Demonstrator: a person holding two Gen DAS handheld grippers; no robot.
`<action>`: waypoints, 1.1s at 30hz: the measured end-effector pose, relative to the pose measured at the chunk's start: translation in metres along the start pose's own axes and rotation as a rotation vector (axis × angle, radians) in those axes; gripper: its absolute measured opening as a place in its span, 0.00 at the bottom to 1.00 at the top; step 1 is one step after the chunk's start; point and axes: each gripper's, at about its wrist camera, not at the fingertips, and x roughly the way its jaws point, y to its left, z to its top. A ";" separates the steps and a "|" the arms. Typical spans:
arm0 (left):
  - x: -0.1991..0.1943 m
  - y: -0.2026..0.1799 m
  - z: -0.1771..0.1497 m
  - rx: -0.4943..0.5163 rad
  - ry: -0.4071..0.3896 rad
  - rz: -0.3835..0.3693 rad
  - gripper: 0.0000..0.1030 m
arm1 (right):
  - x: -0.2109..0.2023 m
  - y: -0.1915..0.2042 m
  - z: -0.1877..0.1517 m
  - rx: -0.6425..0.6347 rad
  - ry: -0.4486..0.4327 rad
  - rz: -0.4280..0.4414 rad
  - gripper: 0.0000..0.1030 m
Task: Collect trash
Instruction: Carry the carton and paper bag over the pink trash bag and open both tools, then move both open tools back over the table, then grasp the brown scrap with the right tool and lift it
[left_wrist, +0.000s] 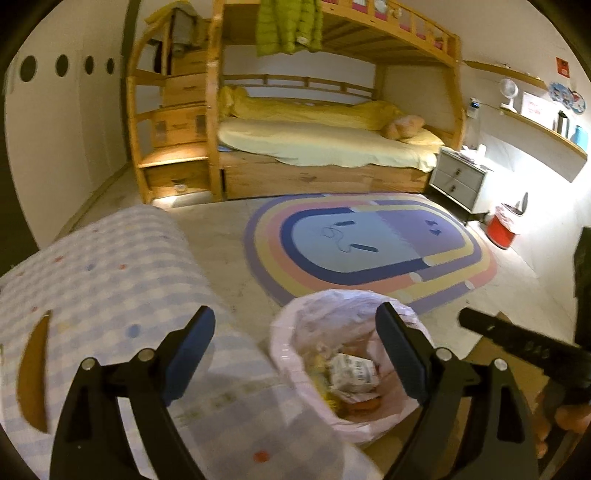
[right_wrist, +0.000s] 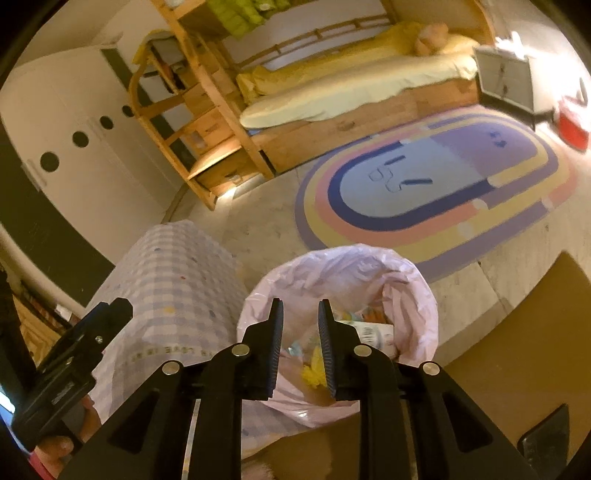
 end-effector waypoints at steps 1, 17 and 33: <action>-0.006 0.006 0.000 -0.009 -0.005 0.013 0.83 | -0.004 0.008 0.000 -0.019 -0.007 -0.001 0.22; -0.120 0.139 -0.033 -0.197 -0.050 0.280 0.84 | -0.018 0.186 -0.017 -0.403 -0.064 0.090 0.35; -0.189 0.269 -0.107 -0.455 -0.001 0.593 0.88 | 0.040 0.304 -0.076 -0.605 0.071 0.214 0.42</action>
